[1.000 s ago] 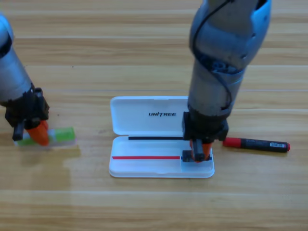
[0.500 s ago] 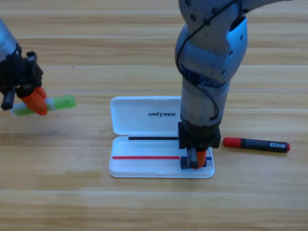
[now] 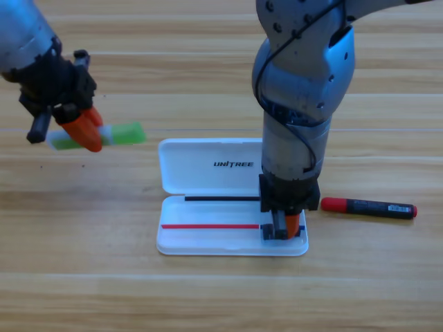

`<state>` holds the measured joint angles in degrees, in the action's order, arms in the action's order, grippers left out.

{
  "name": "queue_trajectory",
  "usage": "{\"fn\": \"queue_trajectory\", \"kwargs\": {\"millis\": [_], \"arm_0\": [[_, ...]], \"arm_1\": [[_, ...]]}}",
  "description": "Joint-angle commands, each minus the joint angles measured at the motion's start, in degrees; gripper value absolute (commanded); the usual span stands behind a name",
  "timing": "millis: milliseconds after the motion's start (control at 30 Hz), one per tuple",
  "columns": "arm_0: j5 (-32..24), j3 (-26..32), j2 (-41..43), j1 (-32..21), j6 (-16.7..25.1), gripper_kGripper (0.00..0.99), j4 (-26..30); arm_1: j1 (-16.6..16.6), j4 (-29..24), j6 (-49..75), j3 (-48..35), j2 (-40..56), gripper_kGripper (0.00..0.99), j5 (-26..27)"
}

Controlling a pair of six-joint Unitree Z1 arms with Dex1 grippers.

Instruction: Clean up eraser and pencils

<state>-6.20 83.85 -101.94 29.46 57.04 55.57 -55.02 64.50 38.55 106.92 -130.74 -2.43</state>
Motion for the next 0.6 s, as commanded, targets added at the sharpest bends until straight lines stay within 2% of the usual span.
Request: {"fn": "queue_trajectory", "kwargs": {"millis": [33, 267, 367, 433, 467, 600], "arm_0": [[0.67, 0.61, -1.77, 5.17, -1.84, 0.0, 0.42], [0.84, 0.96, -3.09, 6.67, -2.9, 0.0, 0.42], [0.84, 0.96, -3.44, 6.84, -3.07, 0.0, 0.42], [0.75, 0.78, -3.7, 6.84, -3.07, 0.0, 0.42], [0.75, 0.61, -3.88, 6.84, -3.07, 0.0, 0.42], [0.67, 0.17, -4.4, 6.84, -3.07, 0.0, 0.42]], "arm_1": [[2.55, -0.69, -0.05, -2.25, -0.92, 0.0, -0.47], [2.72, -0.95, -0.05, -2.25, -0.74, 0.02, -0.38], [2.72, -0.95, -0.05, -2.42, -0.56, 0.505, -0.12], [2.72, -0.95, -0.05, -2.69, -0.13, 0.765, 0.23], [2.72, -0.95, -0.05, -2.95, 0.23, 0.822, 0.32], [2.72, -0.95, -0.05, -4.97, 4.44, 0.833, 2.52]]}}
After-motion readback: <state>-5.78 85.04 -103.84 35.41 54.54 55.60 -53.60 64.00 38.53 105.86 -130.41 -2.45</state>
